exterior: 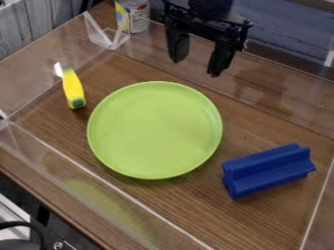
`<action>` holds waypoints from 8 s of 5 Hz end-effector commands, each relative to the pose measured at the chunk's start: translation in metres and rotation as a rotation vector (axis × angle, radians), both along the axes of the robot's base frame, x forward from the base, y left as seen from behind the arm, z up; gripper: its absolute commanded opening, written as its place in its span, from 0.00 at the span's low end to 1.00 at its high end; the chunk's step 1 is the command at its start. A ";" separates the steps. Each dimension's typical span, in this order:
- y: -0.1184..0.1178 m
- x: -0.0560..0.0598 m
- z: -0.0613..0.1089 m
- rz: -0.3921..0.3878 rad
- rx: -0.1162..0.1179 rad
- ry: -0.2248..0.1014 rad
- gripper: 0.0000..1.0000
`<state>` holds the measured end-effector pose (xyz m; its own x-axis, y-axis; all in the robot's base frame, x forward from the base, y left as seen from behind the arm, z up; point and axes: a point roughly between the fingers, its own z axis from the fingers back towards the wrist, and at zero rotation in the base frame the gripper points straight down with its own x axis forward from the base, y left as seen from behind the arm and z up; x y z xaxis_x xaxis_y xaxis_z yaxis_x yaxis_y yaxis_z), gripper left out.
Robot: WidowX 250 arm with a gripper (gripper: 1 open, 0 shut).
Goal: Put the blue object in the green plate
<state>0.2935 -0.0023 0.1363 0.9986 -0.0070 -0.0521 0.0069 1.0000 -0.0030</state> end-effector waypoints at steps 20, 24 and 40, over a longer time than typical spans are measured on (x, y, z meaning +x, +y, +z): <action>-0.129 -0.022 -0.092 -0.397 -0.074 -0.065 1.00; -0.039 -0.012 -0.007 -0.255 -0.056 -0.186 0.00; -0.012 0.036 -0.050 -0.236 -0.106 -0.237 0.00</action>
<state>0.3207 -0.0138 0.0713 0.9631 -0.2299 0.1399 0.2437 0.9655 -0.0913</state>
